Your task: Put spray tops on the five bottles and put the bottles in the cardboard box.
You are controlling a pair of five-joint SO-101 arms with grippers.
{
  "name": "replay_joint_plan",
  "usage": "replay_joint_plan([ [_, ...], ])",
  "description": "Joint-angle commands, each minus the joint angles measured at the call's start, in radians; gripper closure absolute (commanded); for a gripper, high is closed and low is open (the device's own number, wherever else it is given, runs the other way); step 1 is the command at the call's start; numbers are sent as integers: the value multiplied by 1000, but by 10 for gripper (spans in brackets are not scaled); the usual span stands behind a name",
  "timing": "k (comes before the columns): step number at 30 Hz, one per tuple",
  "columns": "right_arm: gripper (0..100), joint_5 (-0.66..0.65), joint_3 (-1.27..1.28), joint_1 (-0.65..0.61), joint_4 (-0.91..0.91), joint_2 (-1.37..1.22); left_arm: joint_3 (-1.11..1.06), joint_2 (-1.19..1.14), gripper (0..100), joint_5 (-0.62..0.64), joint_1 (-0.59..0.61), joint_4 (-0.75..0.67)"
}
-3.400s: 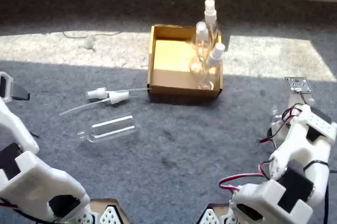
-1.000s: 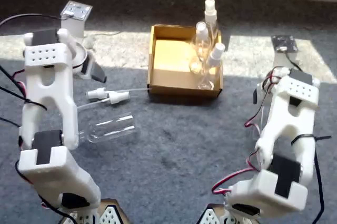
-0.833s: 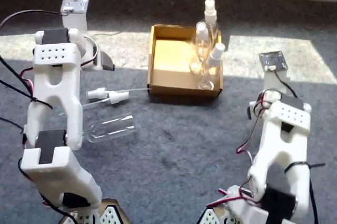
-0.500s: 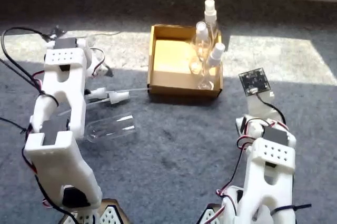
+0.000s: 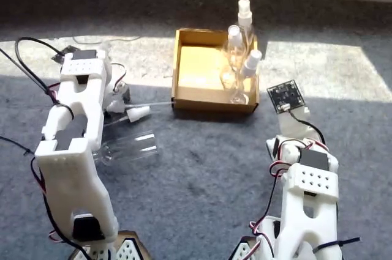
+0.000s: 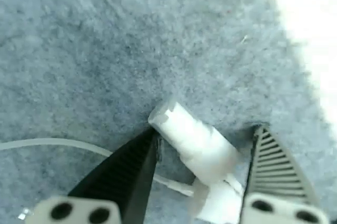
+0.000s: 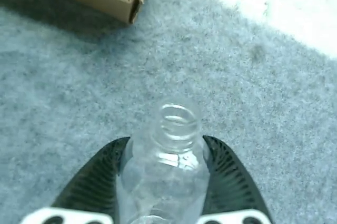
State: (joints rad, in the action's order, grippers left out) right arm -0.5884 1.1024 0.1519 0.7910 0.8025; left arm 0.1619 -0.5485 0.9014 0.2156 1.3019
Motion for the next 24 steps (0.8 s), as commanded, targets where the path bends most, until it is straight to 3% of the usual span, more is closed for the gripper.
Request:
replay_joint_plan([
  [1, 994, -9, -4, -7, 4, 25, 104, 8, 912, 5, 64, -18],
  [4, 994, -9, -4, -8, 1, 27, 130, 8, 1000, -103, 79, -18],
  [9, 994, -8, -7, -10, 1, 27, 186, 15, 996, -252, 105, -11],
  [13, 994, -3, -10, -12, -1, 27, 354, 18, 996, -370, 107, 5],
  [20, 994, 110, -22, -171, -33, 28, 898, 18, 996, -394, 91, 229],
  [24, 994, 132, -30, -277, -150, 28, 1305, 18, 996, -503, 67, 381],
])
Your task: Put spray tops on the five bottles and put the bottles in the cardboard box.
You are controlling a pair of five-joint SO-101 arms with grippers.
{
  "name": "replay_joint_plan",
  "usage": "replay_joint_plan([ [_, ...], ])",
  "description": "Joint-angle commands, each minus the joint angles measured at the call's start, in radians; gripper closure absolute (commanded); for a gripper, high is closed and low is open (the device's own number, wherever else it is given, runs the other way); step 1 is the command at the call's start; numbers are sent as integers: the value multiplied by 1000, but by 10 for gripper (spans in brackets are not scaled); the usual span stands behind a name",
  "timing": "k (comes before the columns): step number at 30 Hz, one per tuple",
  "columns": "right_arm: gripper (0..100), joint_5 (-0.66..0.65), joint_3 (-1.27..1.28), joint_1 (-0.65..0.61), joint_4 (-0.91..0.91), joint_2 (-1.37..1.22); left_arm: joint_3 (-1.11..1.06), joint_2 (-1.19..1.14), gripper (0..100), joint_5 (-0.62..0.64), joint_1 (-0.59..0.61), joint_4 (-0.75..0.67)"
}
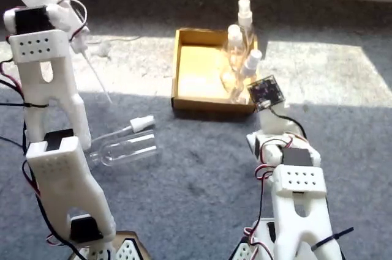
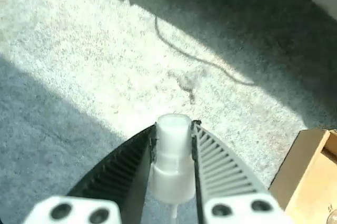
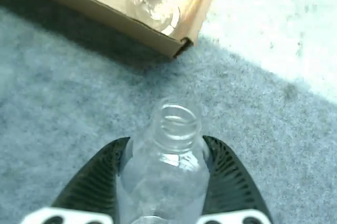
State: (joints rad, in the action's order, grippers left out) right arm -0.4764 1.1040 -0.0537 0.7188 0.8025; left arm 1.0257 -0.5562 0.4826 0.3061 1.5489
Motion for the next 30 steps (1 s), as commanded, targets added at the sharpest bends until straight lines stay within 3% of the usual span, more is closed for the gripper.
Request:
replay_joint_plan([
  [1, 994, 20, -31, -94, -104, 28, 542, 25, 996, -110, -27, 170],
  [3, 994, 20, -33, -136, -133, 28, 667, 38, 996, -158, -27, 216],
  [6, 994, 26, -36, -193, -134, 36, 581, 179, 996, -173, -28, 221],
  [12, 994, 288, -31, -306, -136, 239, 423, 499, 996, -175, -51, 224],
  [15, 994, 269, -22, -400, -208, 397, 269, 659, 996, -176, -140, 224],
  [21, 994, 244, 157, -553, -275, 638, -110, 872, 996, -178, -446, 209],
  [26, 994, 244, 282, -618, -272, 789, -315, 1023, 996, -180, -618, 48],
  [30, 994, 244, 340, -624, -272, 897, -588, 1127, 996, -181, -656, -140],
])
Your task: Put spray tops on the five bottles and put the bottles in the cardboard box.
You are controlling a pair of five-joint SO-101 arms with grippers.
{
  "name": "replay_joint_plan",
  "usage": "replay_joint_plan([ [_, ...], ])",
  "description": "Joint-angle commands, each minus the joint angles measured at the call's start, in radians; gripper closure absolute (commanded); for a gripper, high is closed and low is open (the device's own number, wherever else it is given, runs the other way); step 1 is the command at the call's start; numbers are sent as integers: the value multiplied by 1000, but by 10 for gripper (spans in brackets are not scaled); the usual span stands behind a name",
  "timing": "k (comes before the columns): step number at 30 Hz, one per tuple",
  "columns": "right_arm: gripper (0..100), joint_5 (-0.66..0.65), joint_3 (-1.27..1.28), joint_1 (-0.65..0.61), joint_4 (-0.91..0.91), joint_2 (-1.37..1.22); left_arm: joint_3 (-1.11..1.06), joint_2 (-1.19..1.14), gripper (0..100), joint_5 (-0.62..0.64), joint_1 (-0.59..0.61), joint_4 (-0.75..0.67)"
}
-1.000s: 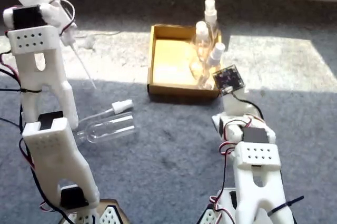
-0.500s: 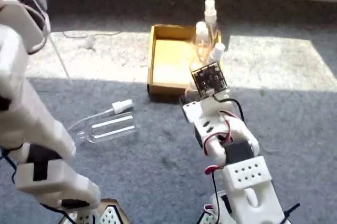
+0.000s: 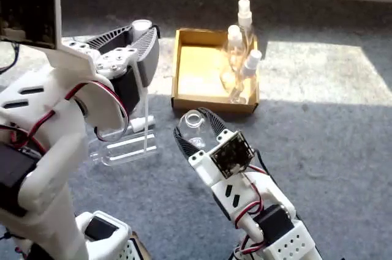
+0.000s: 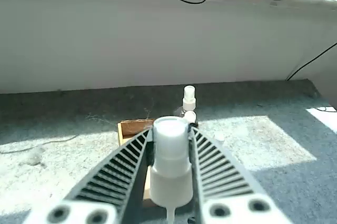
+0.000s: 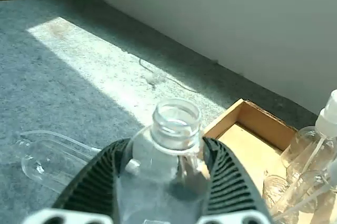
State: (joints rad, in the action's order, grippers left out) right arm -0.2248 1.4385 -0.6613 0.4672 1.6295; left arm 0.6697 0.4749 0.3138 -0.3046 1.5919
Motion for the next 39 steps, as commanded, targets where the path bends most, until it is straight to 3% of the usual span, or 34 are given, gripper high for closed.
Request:
replay_joint_plan([
  [1, 994, -8, 18, -18, -21, 88, -309, 125, 996, -17, -48, -236],
  [8, 994, -8, 94, -18, -21, 104, -854, 426, 996, -189, -168, -740],
  [12, 994, -8, 94, -15, -19, 79, -1013, 498, 996, -212, -217, -988],
  [19, 994, -8, 88, -13, -19, -12, -1082, 498, 996, -213, -280, -1022],
  [25, 994, -6, 87, -13, -19, -19, -1187, 499, 996, -215, -272, -1030],
  [34, 994, -6, 87, -12, -19, -19, -1392, 507, 996, -215, -183, -1208],
  [39, 994, -6, 85, -12, -19, -19, -1397, 509, 996, -209, -191, -1181],
])
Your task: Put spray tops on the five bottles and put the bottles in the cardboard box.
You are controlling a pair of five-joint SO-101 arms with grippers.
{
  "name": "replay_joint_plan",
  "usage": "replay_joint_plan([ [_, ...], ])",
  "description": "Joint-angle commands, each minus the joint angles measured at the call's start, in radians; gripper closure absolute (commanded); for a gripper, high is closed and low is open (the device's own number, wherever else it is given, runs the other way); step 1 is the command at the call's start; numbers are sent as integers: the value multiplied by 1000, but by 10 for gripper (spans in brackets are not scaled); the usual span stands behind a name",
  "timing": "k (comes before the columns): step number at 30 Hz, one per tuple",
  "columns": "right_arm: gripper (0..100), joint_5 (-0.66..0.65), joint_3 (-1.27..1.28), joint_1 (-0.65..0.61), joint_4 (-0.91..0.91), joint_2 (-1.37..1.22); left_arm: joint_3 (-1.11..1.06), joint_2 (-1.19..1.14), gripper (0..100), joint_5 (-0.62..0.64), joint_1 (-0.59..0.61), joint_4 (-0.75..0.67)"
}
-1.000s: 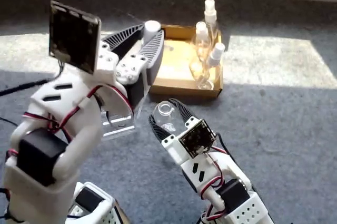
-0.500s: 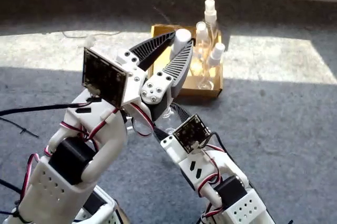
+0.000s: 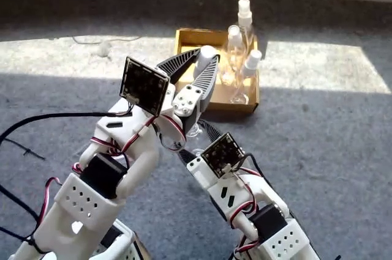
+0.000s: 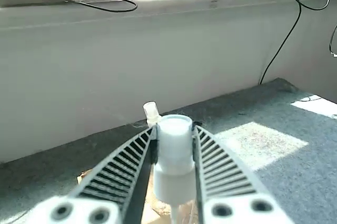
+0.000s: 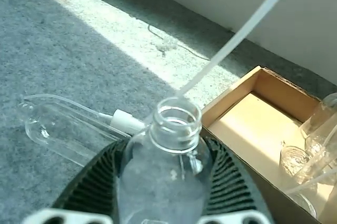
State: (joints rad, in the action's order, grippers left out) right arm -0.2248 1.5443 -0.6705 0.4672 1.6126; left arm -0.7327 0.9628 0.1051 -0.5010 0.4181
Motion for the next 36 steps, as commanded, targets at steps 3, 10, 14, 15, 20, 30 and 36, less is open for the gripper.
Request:
replay_joint_plan([
  [3, 994, -6, -18, -2, -19, -2, 30, 21, 996, -2, 12, -18],
  [10, 994, -6, -13, -2, -19, -2, 163, 21, 996, -2, 7, -6],
  [14, 994, -6, -13, -2, -19, -2, 228, 21, 996, -2, 7, 55],
  [15, 994, -6, -13, -2, -19, -2, 240, 21, 996, 0, 7, 66],
  [20, 994, -6, -13, -2, -19, -2, 194, 19, 996, 0, 7, 68],
  [30, 994, -6, -13, -4, -19, -2, 56, 16, 996, 2, -41, 9],
  [36, 994, -6, -13, -4, -19, -2, 110, 15, 996, -3, -35, -21],
])
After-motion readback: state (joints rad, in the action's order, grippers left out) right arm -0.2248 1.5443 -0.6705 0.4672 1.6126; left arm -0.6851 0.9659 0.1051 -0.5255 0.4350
